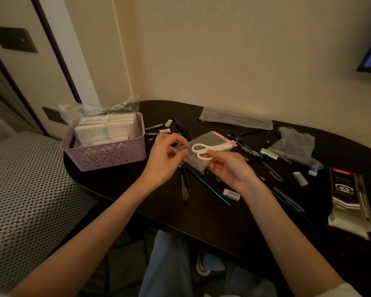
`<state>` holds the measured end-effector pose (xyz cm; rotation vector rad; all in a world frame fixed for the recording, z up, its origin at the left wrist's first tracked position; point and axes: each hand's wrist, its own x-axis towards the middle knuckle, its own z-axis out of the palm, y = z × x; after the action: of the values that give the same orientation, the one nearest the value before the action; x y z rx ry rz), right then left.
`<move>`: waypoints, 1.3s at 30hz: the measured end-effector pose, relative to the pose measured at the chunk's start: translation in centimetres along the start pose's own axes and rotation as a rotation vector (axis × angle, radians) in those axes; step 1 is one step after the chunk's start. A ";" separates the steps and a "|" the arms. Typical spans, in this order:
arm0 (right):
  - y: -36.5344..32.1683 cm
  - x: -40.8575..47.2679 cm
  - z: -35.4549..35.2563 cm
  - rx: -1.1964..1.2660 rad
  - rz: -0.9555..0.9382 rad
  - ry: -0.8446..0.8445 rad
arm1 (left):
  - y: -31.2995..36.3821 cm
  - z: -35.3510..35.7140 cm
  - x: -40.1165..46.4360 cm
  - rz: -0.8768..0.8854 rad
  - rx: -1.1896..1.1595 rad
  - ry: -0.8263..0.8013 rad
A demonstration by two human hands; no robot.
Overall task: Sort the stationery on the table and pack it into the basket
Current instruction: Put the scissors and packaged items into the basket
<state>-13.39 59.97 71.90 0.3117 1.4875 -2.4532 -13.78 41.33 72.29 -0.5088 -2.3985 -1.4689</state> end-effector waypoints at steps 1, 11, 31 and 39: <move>0.0 0.1 0.1 0.013 0.003 0.009 | -0.2 -0.2 -0.1 0.077 0.117 0.002; -0.3 0.8 0.7 0.114 0.161 -0.015 | -1.4 -2.7 0.3 0.572 0.480 -0.062; -7.9 0.8 4.0 -1.137 -0.859 0.070 | 3.1 -4.9 7.6 0.001 -0.143 -0.043; -8.7 2.7 8.3 -1.428 -0.744 -0.184 | 2.7 -6.6 7.4 -0.001 -0.206 0.037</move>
<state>-19.18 56.17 82.09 -0.8184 3.0379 -1.0146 -18.85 37.62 80.41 -0.5213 -2.2312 -1.7211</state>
